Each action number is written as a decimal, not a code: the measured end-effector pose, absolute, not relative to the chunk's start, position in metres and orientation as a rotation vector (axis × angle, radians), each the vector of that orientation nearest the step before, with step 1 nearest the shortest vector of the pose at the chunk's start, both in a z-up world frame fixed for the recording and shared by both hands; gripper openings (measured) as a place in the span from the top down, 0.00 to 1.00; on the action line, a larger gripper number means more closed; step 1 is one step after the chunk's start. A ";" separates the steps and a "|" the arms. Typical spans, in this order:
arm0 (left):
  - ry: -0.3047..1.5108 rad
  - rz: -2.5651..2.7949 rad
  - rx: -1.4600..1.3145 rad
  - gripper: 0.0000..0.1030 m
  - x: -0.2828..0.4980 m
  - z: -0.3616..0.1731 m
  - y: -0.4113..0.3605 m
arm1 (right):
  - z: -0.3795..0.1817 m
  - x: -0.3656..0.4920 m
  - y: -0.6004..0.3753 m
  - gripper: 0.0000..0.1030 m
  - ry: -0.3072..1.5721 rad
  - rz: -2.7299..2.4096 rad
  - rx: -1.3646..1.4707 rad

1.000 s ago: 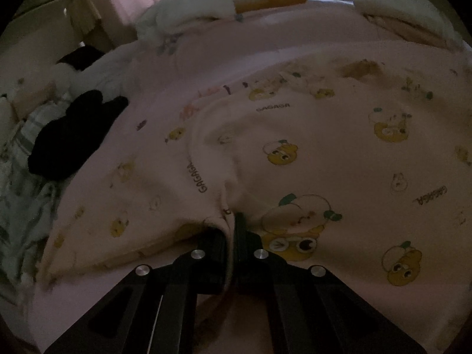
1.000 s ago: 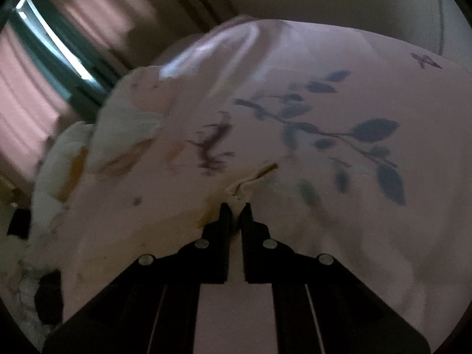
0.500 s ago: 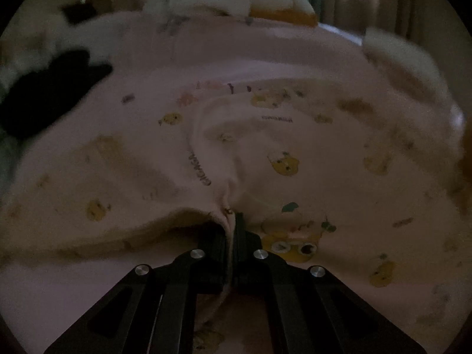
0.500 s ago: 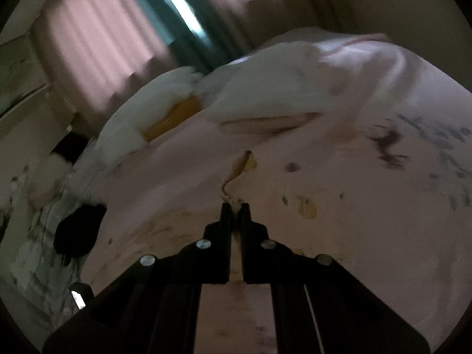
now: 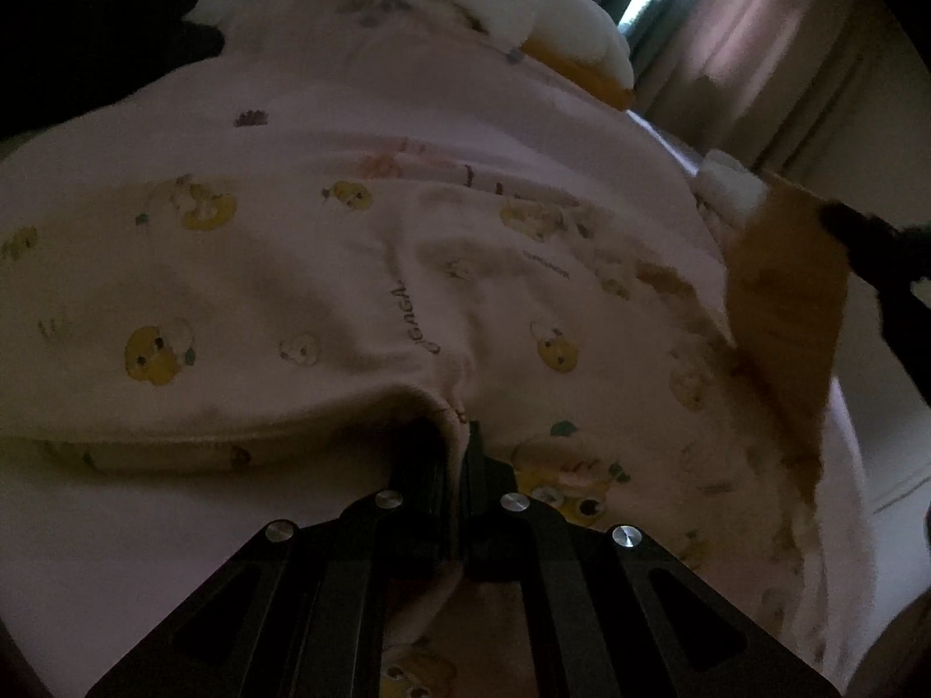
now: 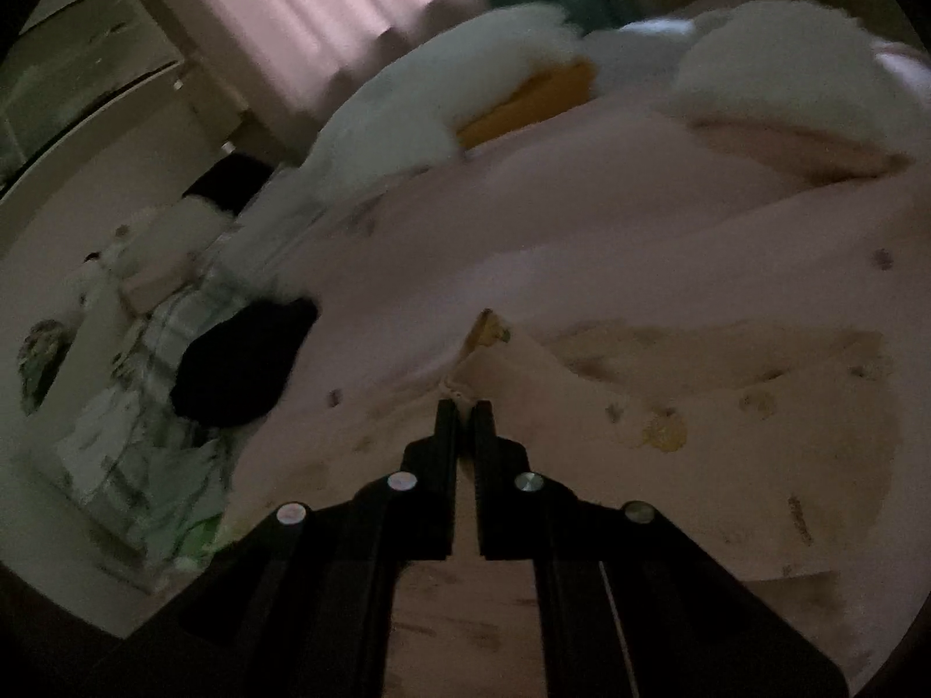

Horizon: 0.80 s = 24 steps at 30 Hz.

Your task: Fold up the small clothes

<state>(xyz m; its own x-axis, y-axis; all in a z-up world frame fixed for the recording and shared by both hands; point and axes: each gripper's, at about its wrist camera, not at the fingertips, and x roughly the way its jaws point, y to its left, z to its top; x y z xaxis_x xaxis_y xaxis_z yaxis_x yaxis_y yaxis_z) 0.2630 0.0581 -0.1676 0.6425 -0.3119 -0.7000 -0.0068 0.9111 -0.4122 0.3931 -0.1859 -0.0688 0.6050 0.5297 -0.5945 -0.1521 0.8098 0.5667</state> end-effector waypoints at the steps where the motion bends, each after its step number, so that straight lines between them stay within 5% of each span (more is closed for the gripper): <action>1: 0.860 -0.185 -0.415 1.00 0.263 -0.168 0.060 | -0.072 0.397 -0.170 0.94 0.849 0.441 0.500; 13: 0.860 -0.178 -0.404 1.00 0.262 -0.168 0.061 | -0.110 0.407 -0.061 0.91 1.011 0.677 0.427; 17: 0.861 -0.173 -0.388 1.00 0.262 -0.167 0.059 | -0.103 0.399 -0.055 0.65 1.019 0.710 0.374; 24: 0.864 -0.155 -0.360 1.00 0.268 -0.166 0.051 | -0.072 0.378 -0.133 0.43 0.915 0.505 0.188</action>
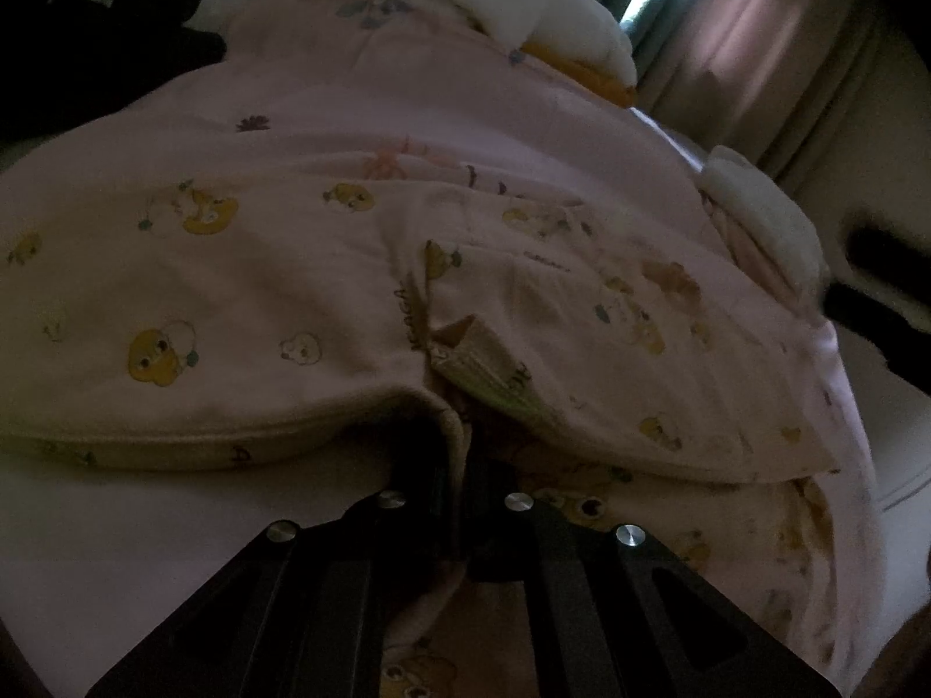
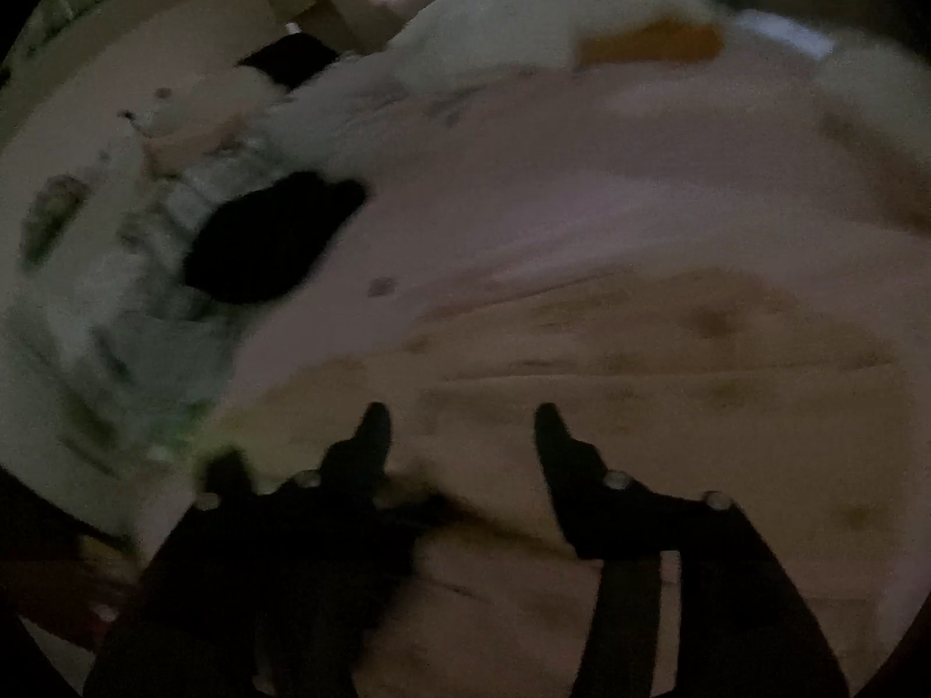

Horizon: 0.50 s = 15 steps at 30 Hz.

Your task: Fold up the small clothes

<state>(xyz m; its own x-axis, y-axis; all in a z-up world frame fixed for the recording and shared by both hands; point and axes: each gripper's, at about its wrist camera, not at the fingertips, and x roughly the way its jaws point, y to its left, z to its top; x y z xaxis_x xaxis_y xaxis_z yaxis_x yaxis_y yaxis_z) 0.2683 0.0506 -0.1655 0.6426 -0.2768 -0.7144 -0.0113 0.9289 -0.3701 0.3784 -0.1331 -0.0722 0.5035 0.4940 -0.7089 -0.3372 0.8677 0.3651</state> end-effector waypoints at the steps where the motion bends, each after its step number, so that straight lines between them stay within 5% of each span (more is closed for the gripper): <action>1: 0.864 -0.155 -0.360 1.00 0.269 -0.166 0.050 | -0.068 0.370 -0.149 0.42 0.885 0.444 0.115; 6: 0.866 -0.136 -0.325 1.00 0.267 -0.164 0.042 | -0.084 0.332 -0.219 0.42 0.837 0.133 -0.293; 15: 0.870 -0.101 -0.254 1.00 0.269 -0.163 0.037 | -0.157 0.313 -0.256 0.46 0.938 0.063 -0.413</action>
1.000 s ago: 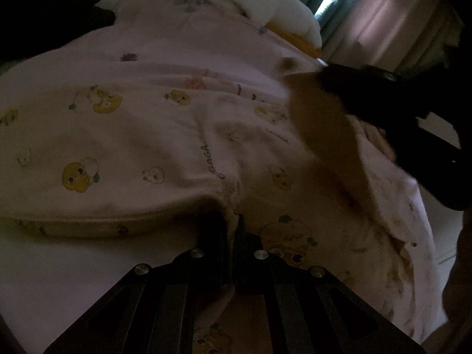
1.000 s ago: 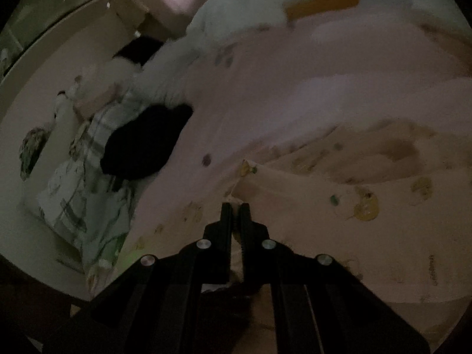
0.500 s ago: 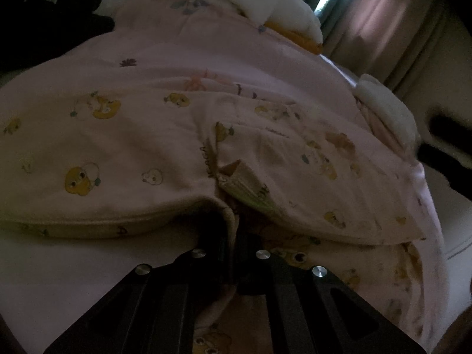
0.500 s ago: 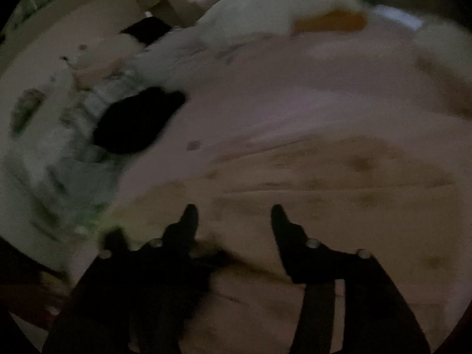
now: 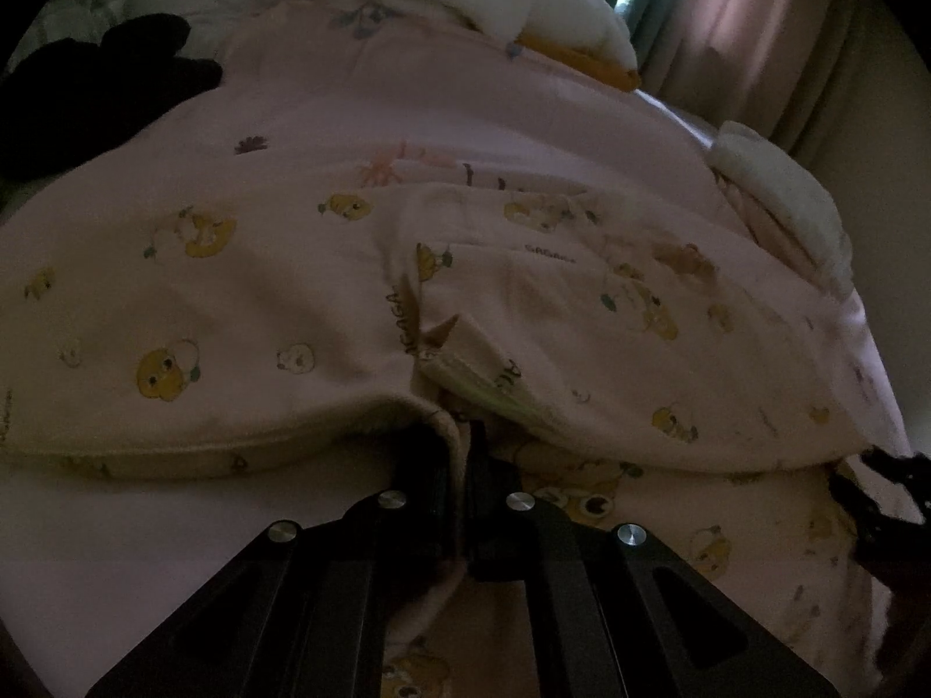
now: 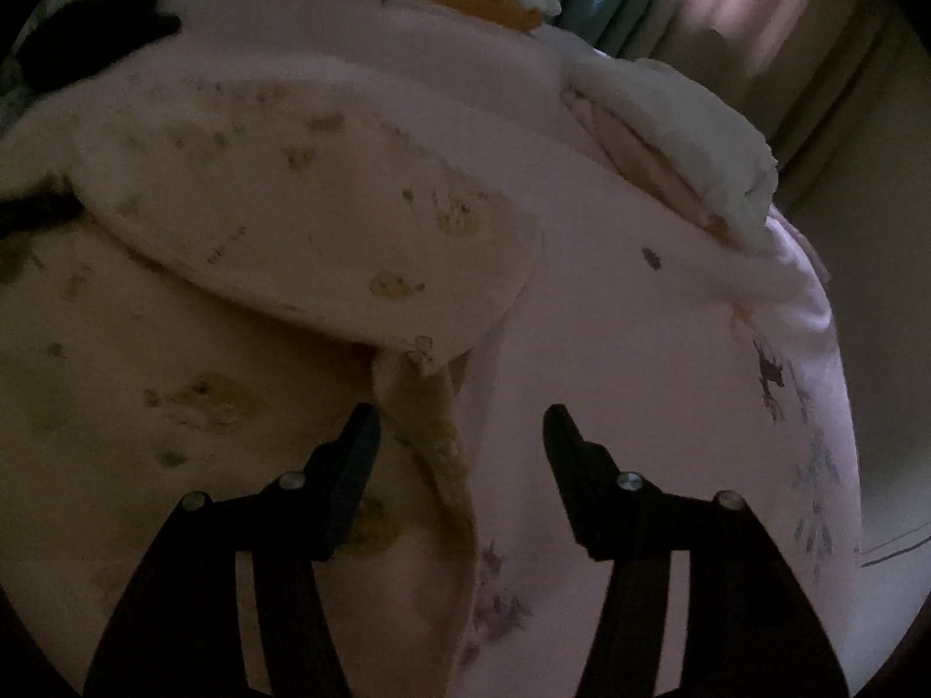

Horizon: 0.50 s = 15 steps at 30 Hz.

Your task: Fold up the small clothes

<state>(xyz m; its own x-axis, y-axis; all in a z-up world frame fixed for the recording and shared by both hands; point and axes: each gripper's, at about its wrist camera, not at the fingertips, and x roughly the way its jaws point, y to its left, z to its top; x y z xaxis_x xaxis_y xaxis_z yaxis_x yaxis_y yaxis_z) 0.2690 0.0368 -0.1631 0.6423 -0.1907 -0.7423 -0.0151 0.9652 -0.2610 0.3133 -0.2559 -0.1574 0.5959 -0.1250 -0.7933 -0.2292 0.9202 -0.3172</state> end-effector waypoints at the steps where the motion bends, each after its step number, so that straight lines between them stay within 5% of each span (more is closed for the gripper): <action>1: 0.870 -0.102 -0.254 1.00 0.269 -0.163 0.037 | -0.162 0.319 -0.257 0.49 0.926 0.057 -0.395; 3: 0.870 -0.102 -0.253 1.00 0.269 -0.163 0.037 | -0.162 0.330 -0.264 0.76 0.891 -0.003 -0.347; 7: 0.871 -0.102 -0.252 1.00 0.269 -0.163 0.037 | -0.161 0.342 -0.317 0.78 0.946 -0.019 -0.067; 10: 0.871 -0.101 -0.250 1.00 0.270 -0.163 0.037 | -0.157 0.336 -0.340 0.66 0.939 -0.019 -0.017; 15: 0.871 -0.103 -0.255 1.00 0.271 -0.164 0.037 | -0.155 0.329 -0.355 0.62 0.928 -0.157 -0.057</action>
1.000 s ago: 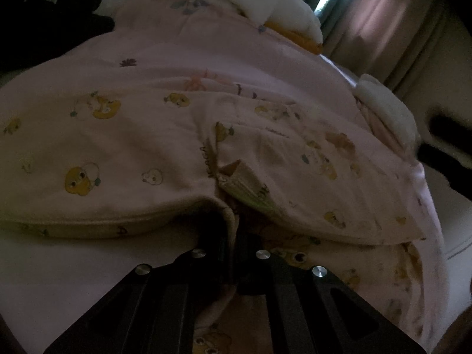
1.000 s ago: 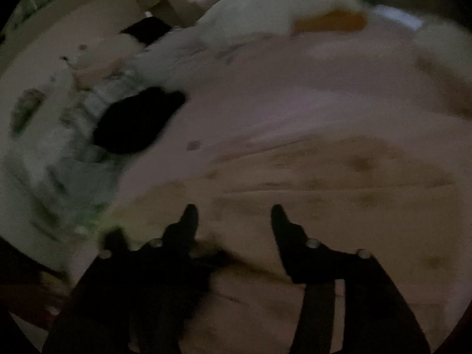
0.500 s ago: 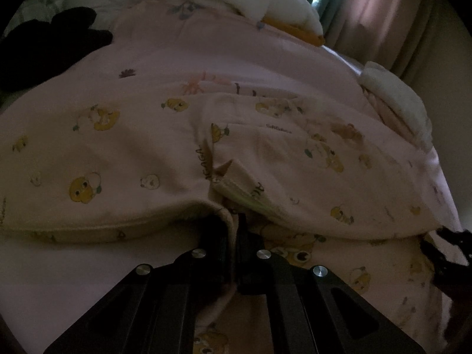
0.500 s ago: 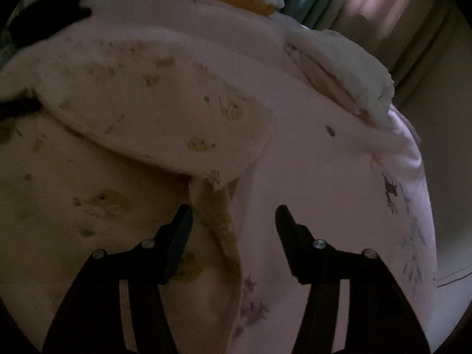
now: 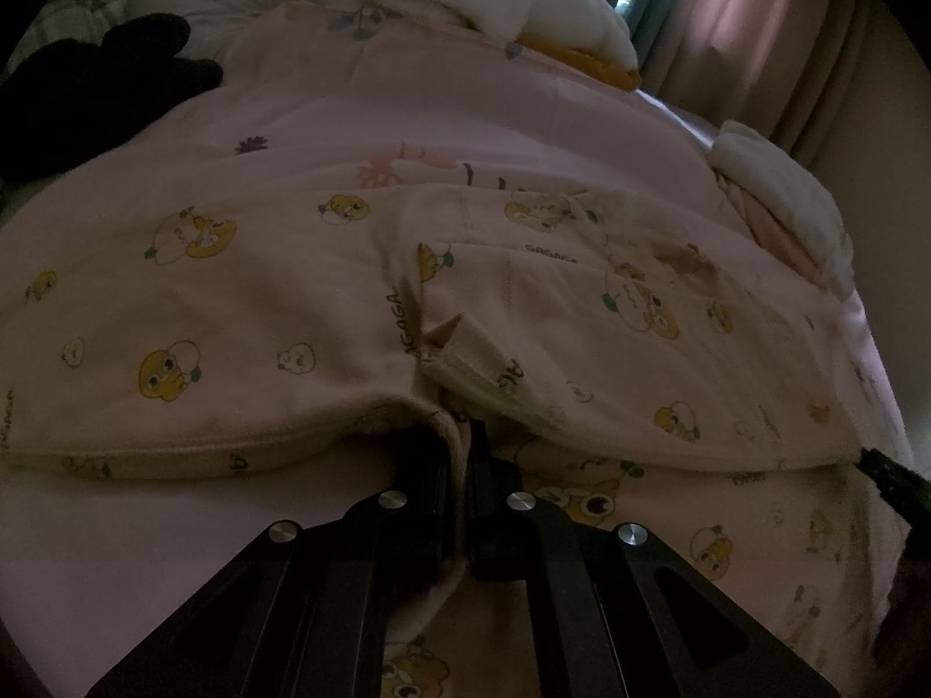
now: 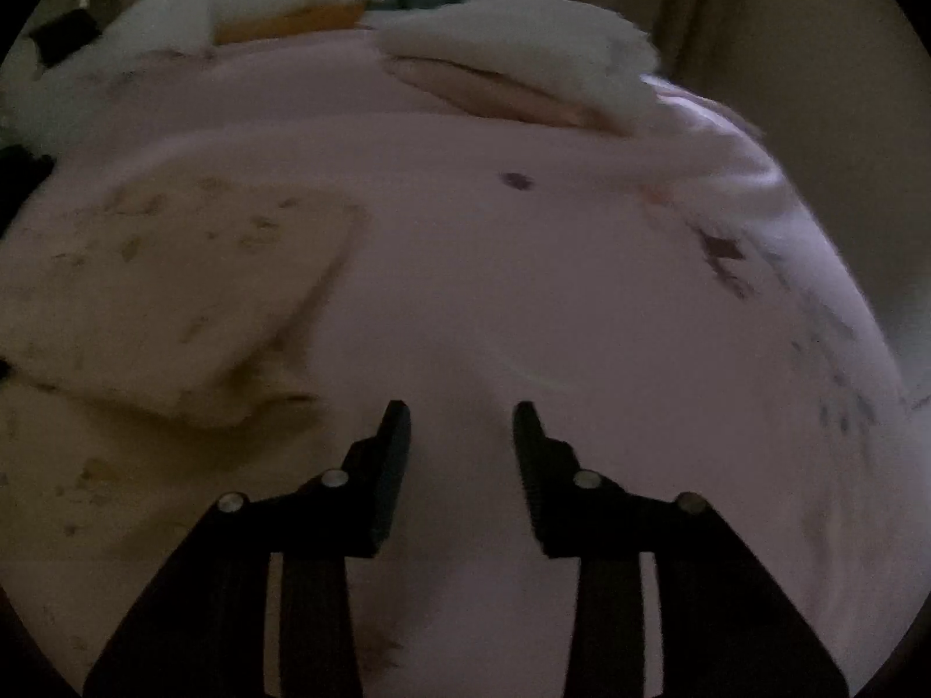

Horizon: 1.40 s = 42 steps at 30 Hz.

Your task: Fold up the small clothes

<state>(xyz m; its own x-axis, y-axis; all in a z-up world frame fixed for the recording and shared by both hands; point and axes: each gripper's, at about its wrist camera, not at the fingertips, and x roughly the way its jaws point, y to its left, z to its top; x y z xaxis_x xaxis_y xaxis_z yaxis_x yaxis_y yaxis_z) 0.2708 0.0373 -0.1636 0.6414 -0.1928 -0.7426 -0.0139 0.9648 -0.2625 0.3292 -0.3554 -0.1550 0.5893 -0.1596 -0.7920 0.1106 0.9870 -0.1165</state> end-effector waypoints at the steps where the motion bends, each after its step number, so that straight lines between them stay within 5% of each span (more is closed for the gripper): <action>1: 0.871 -0.103 -0.254 1.00 0.271 -0.164 0.037 | -0.154 0.329 -0.358 0.62 0.930 -0.124 -0.021; 4: 0.876 -0.106 -0.259 1.00 0.271 -0.164 0.038 | -0.142 0.325 -0.347 0.46 0.906 0.017 0.025; 6: 0.876 -0.106 -0.260 1.00 0.270 -0.164 0.038 | -0.136 0.319 -0.326 0.18 0.876 0.053 -0.077; 10: 0.877 -0.111 -0.271 1.00 0.268 -0.163 0.040 | -0.149 0.325 -0.281 0.22 0.848 0.069 -0.304; 15: 0.877 -0.118 -0.290 1.00 0.268 -0.164 0.041 | -0.170 0.358 -0.311 0.67 0.902 0.021 -0.084; 19: 0.876 -0.126 -0.316 0.99 0.268 -0.165 0.043 | -0.176 0.363 -0.347 0.67 0.914 0.085 0.170; 42: 0.880 -0.094 -0.259 0.97 0.273 -0.161 0.031 | -0.181 0.365 -0.331 0.66 0.905 0.046 0.028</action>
